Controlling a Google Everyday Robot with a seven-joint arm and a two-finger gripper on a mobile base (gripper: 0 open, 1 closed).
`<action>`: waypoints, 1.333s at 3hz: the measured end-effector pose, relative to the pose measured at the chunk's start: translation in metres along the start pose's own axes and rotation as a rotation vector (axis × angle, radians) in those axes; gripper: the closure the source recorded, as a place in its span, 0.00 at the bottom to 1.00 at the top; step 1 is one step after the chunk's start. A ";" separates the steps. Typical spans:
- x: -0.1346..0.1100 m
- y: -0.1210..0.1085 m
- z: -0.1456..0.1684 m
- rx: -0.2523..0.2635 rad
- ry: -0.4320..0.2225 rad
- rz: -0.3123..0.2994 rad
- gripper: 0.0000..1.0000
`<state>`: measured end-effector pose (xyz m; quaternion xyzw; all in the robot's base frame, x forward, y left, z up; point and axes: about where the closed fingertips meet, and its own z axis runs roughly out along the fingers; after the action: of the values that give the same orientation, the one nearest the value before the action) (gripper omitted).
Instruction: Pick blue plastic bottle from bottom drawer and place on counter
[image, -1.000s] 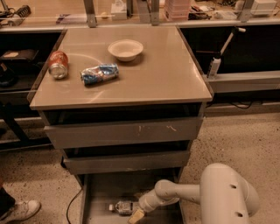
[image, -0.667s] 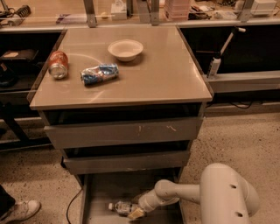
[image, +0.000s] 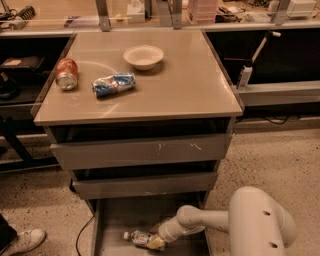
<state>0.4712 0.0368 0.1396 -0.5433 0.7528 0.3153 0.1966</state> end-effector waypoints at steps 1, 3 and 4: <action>-0.004 0.004 -0.006 -0.001 -0.033 0.024 1.00; -0.045 0.023 -0.071 0.066 -0.113 0.091 1.00; -0.061 0.036 -0.117 0.106 -0.121 0.137 1.00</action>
Offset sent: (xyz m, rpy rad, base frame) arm -0.0013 -0.0115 0.1008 0.0844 -0.0440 -0.1415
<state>0.4626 0.0059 0.2725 -0.4594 0.7907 0.3198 0.2479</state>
